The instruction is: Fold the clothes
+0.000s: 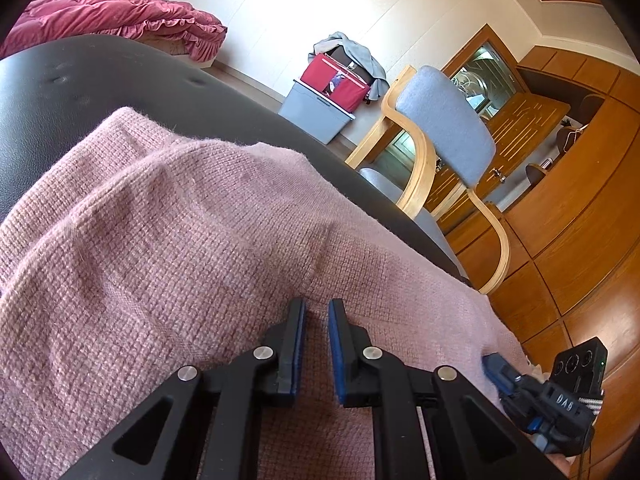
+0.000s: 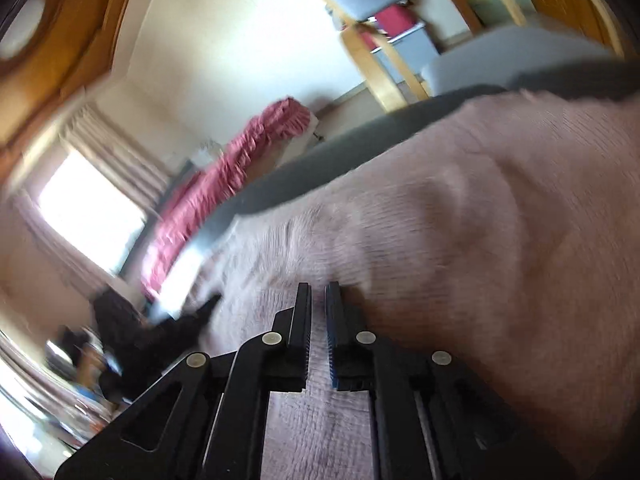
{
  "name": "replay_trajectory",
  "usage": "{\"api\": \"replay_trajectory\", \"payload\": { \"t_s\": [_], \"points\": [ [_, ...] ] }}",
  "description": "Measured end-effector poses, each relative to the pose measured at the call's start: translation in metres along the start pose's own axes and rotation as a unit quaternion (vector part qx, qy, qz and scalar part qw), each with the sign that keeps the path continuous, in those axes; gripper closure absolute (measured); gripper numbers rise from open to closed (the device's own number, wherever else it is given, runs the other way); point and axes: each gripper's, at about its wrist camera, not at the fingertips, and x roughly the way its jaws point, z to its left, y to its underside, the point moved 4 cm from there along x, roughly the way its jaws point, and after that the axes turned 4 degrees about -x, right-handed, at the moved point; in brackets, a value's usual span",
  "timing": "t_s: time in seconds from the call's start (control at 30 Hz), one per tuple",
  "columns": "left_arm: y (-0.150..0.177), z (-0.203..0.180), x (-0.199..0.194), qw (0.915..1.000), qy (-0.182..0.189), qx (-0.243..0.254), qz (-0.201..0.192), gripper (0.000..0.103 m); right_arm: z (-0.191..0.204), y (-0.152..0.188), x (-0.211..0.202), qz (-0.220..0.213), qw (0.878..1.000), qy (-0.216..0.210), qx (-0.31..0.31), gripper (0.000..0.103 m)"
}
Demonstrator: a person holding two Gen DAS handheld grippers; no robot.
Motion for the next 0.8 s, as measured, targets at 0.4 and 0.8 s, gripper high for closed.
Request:
{"api": "replay_trajectory", "payload": {
  "t_s": [0.4, 0.8],
  "points": [
    [-0.002, -0.001, 0.003, 1.0000, -0.005, 0.005, -0.002, 0.091, -0.063, -0.004, -0.071, -0.090, 0.986, 0.112, 0.083, 0.097],
    [-0.001, 0.000, 0.000, 1.0000, -0.005, 0.004, -0.001, 0.091, -0.024, 0.026, -0.046, -0.008, 1.000, -0.001, 0.021, 0.084]
  ]
}}
